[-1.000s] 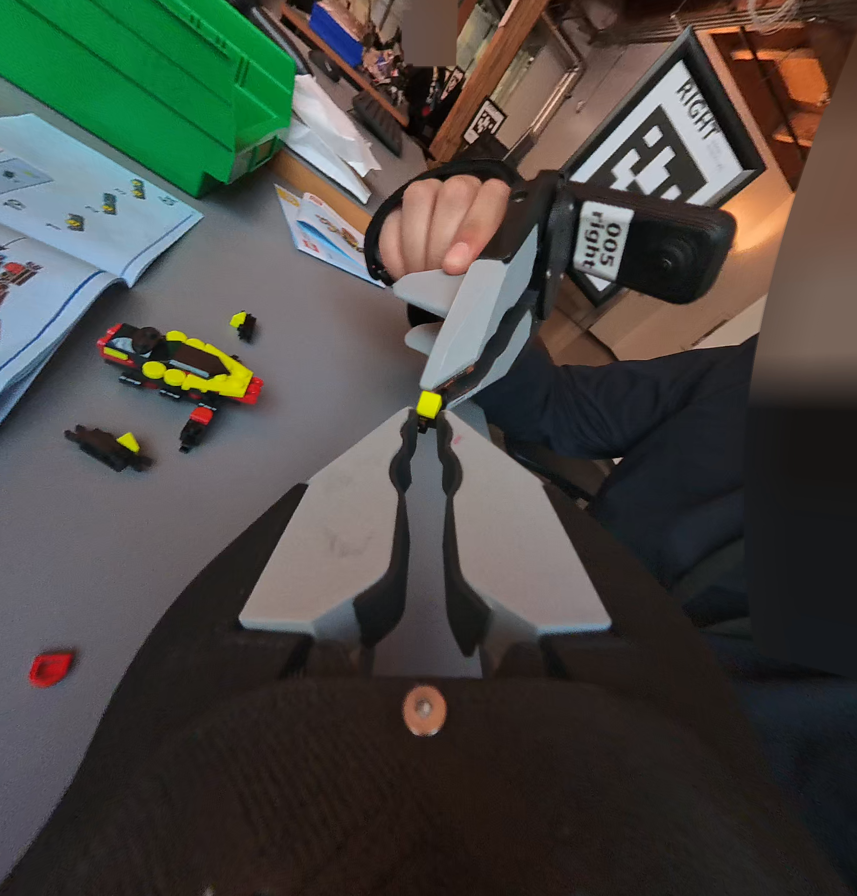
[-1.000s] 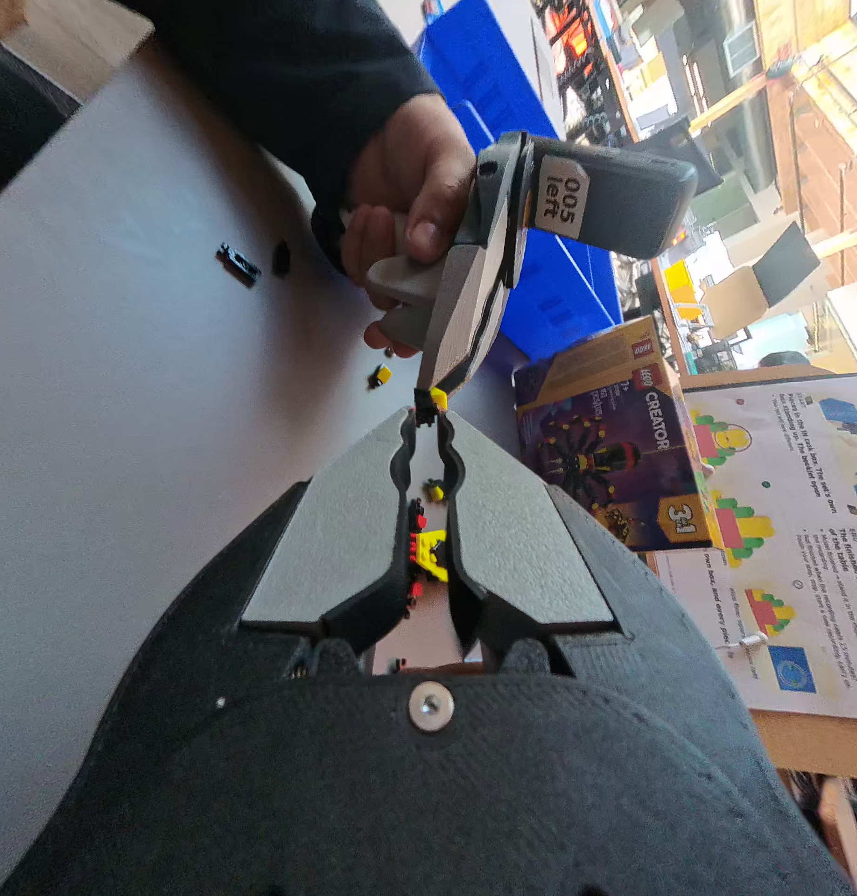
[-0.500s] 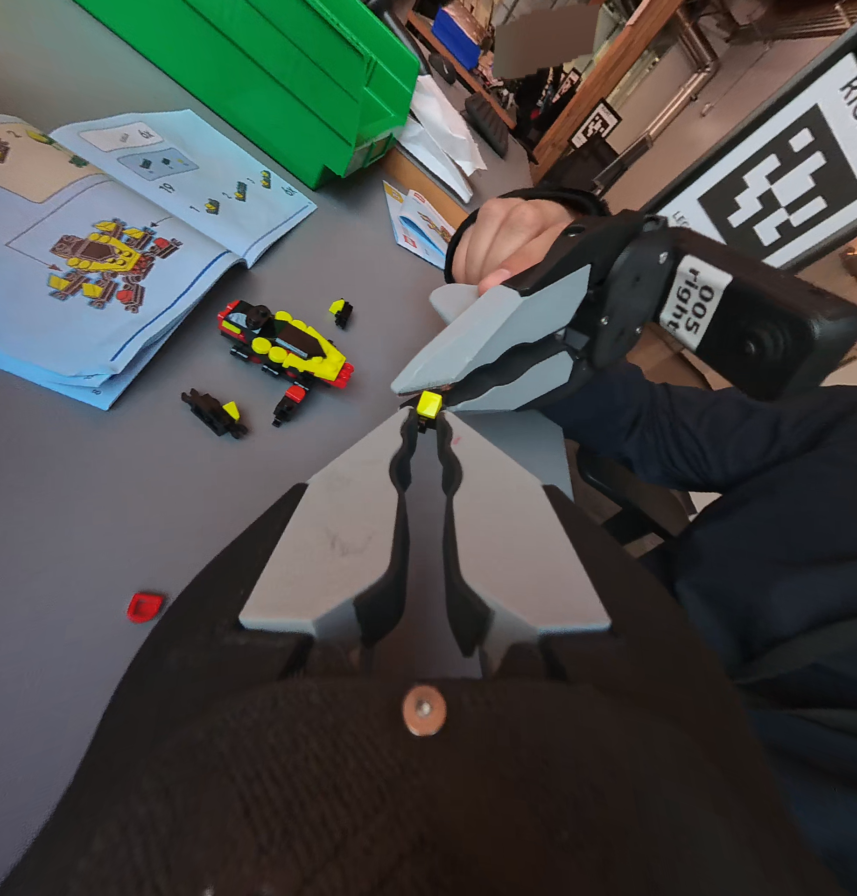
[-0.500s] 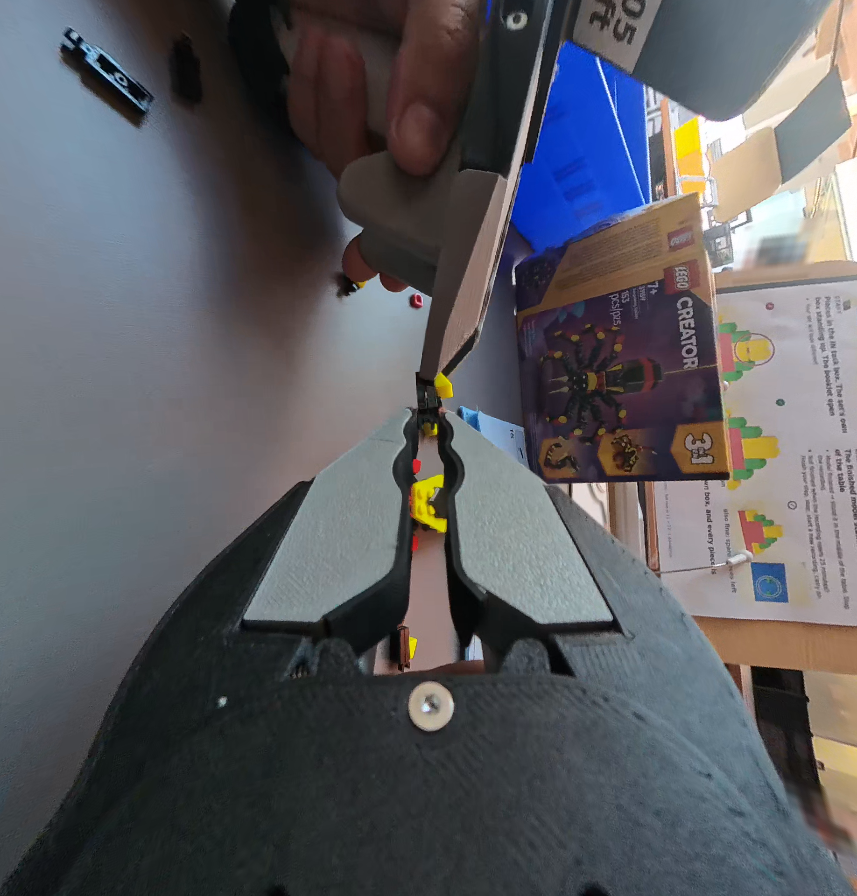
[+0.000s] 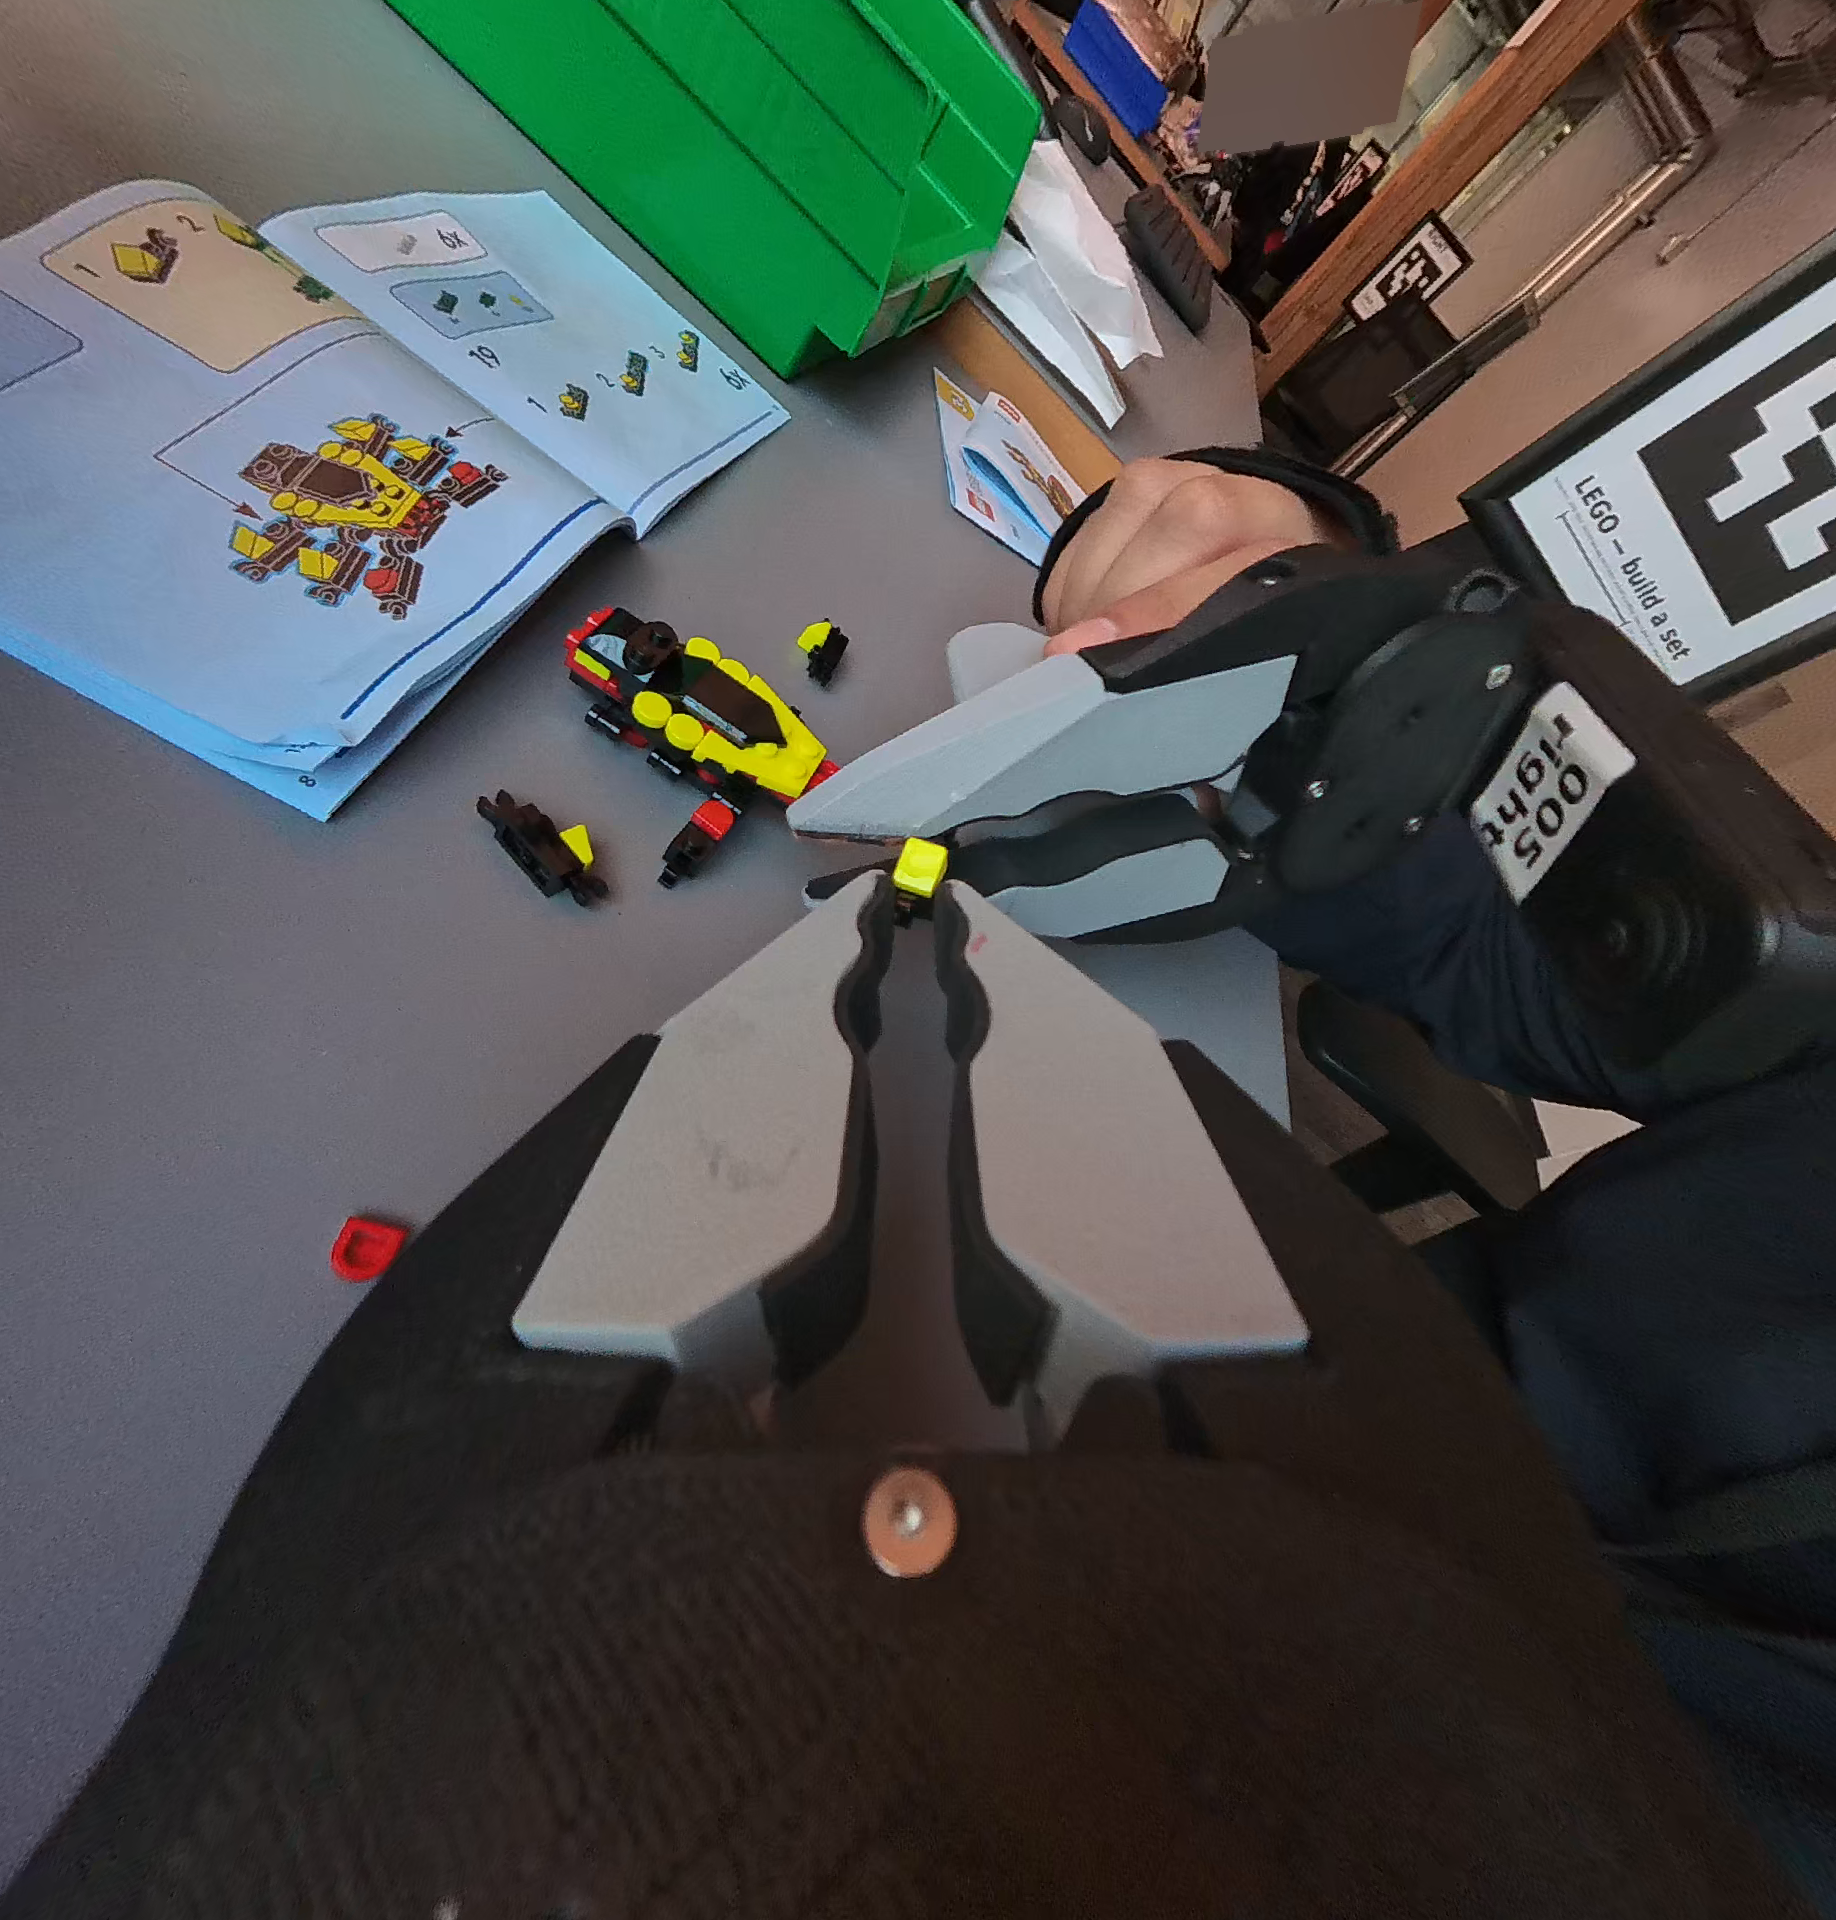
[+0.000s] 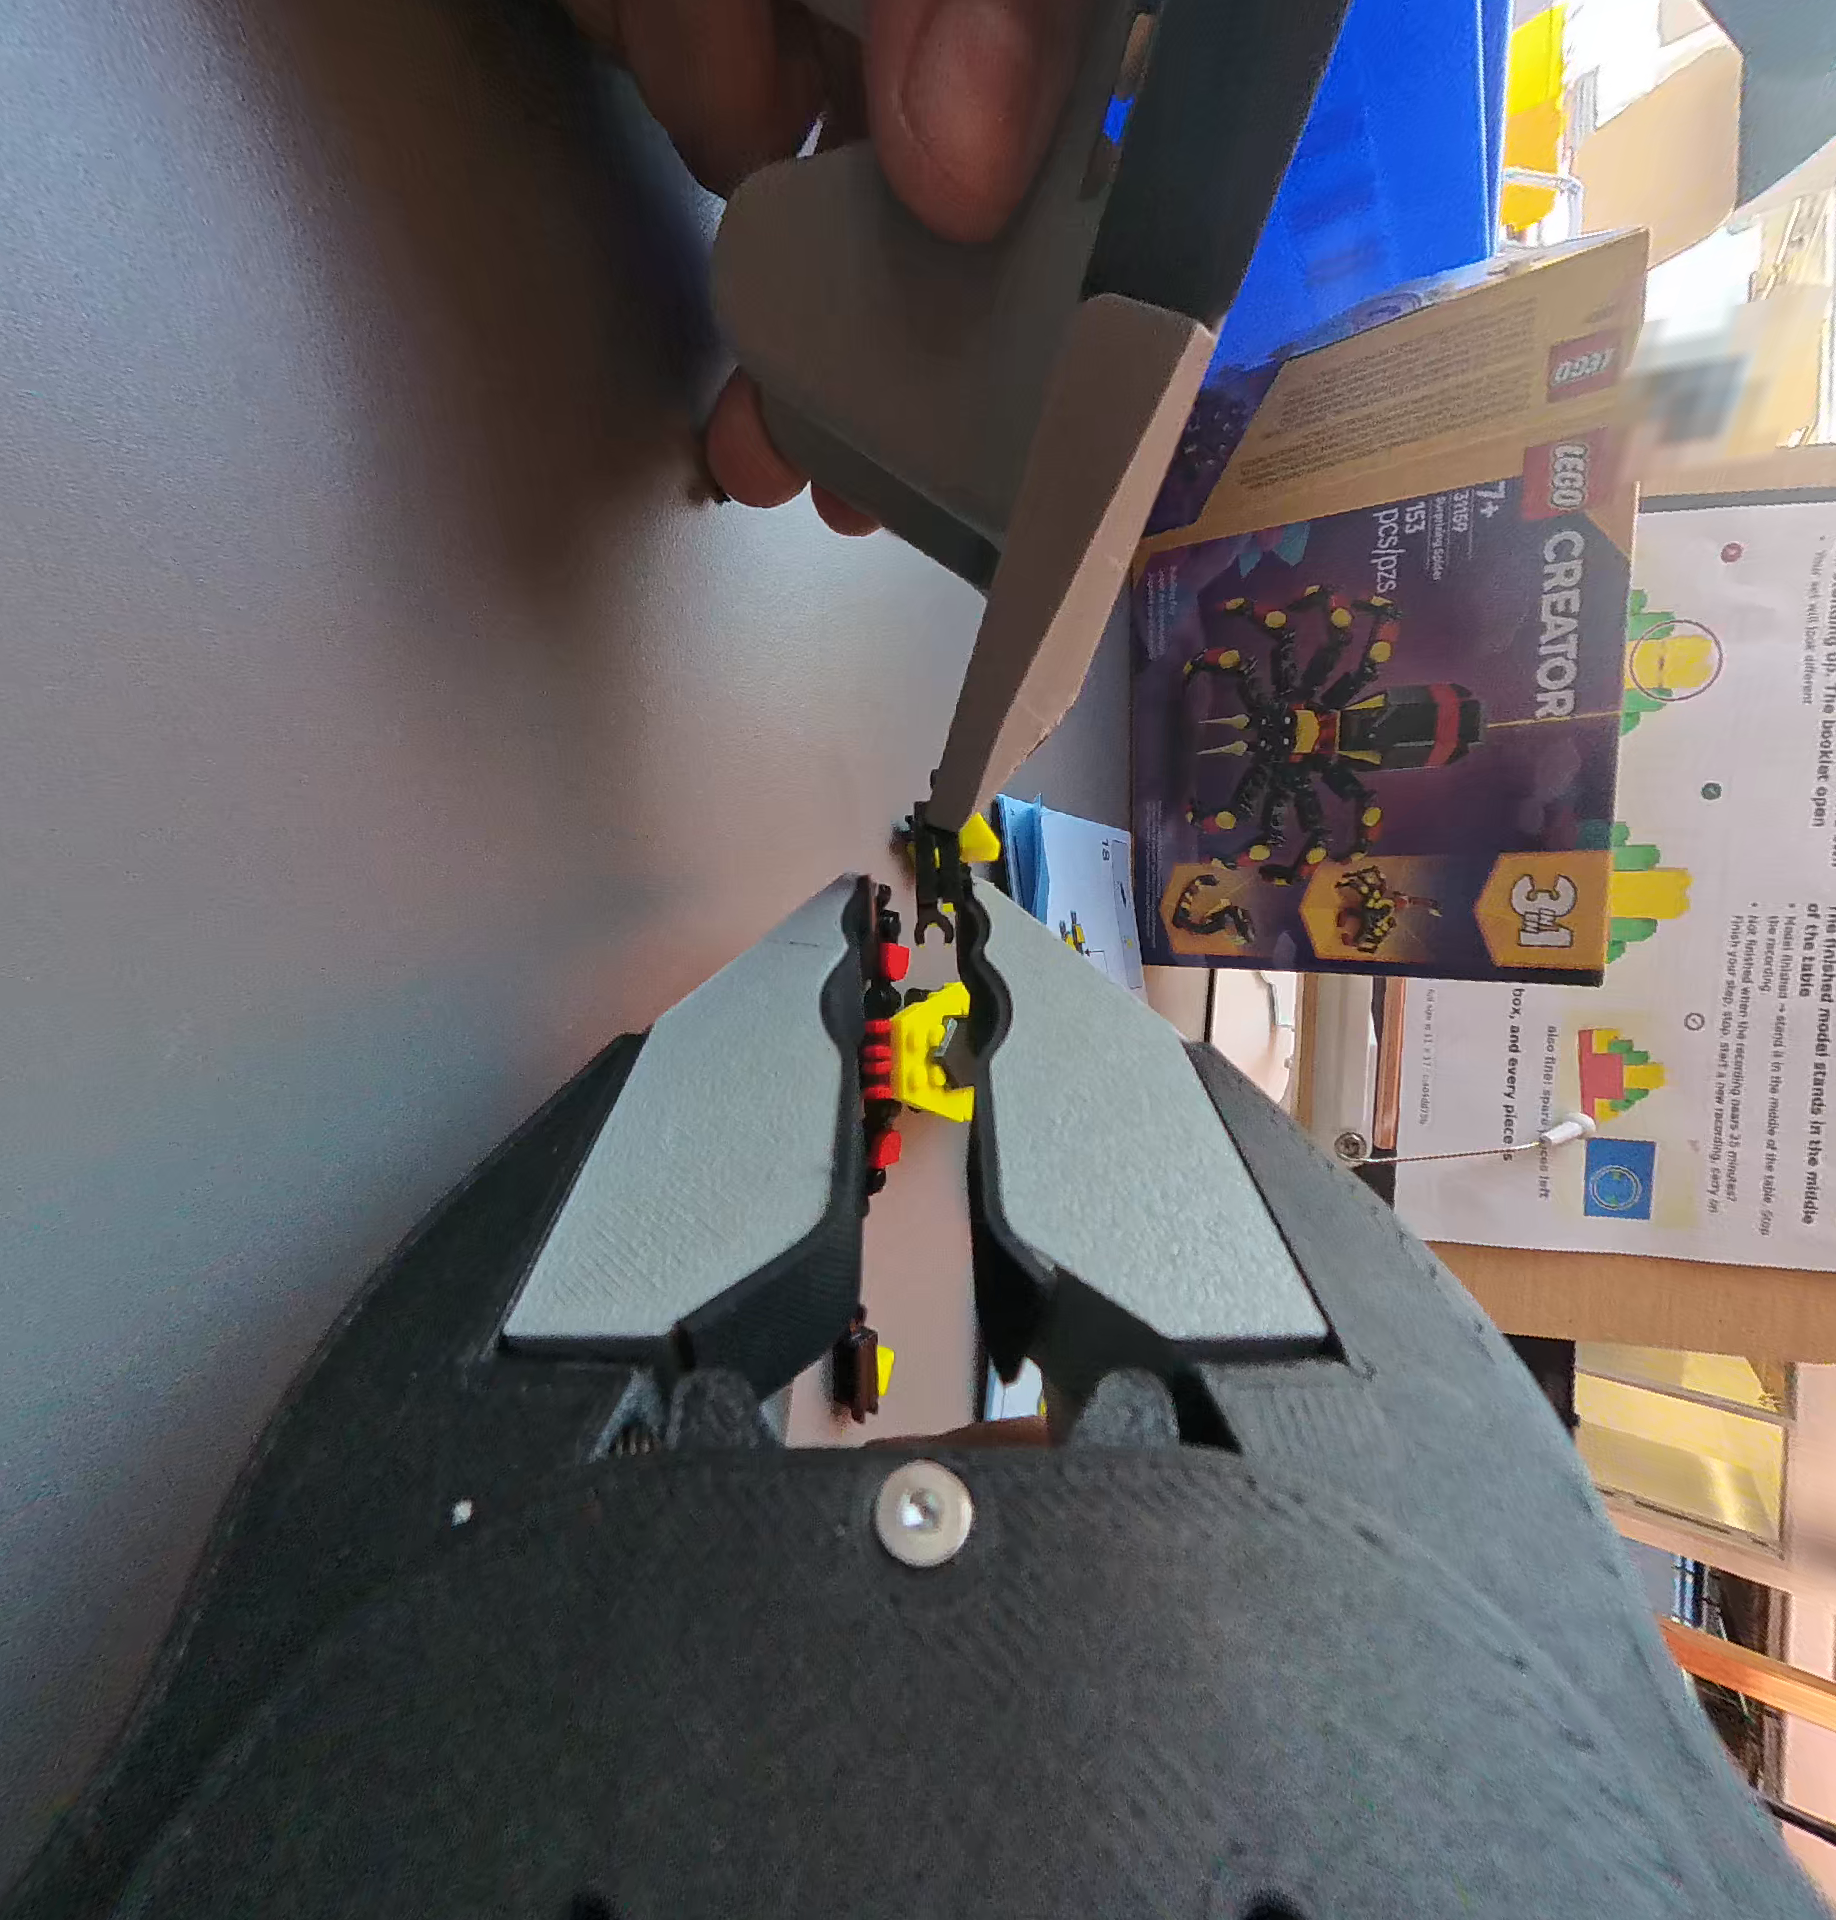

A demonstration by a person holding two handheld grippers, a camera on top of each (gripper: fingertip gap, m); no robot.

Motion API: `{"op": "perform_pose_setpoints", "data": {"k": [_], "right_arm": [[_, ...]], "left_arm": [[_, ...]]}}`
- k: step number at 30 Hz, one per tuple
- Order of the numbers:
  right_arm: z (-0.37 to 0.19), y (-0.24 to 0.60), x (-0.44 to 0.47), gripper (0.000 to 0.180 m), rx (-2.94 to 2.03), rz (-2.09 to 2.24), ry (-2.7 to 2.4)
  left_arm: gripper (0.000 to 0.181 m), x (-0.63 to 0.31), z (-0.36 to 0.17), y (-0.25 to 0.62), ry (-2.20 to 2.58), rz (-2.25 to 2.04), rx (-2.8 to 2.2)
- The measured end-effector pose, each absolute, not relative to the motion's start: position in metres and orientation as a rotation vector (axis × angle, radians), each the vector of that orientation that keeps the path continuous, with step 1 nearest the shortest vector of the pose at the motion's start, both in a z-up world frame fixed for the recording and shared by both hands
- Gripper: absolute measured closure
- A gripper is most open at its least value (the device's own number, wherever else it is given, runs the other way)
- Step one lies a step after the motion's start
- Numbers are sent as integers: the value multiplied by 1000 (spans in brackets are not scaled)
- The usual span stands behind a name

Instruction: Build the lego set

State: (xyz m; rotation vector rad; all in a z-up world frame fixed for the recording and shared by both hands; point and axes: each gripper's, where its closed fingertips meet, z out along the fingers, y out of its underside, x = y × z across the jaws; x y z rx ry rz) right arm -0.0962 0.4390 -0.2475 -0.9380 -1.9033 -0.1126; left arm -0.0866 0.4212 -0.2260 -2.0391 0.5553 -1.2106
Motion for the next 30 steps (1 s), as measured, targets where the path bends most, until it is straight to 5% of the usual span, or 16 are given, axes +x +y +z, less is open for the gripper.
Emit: {"op": "perform_pose_setpoints", "data": {"k": [30], "right_arm": [[-251,452,-98,171,-913,-333,-1883]], "left_arm": [[176,-91,-234,429,548,-1048,-2081]]}}
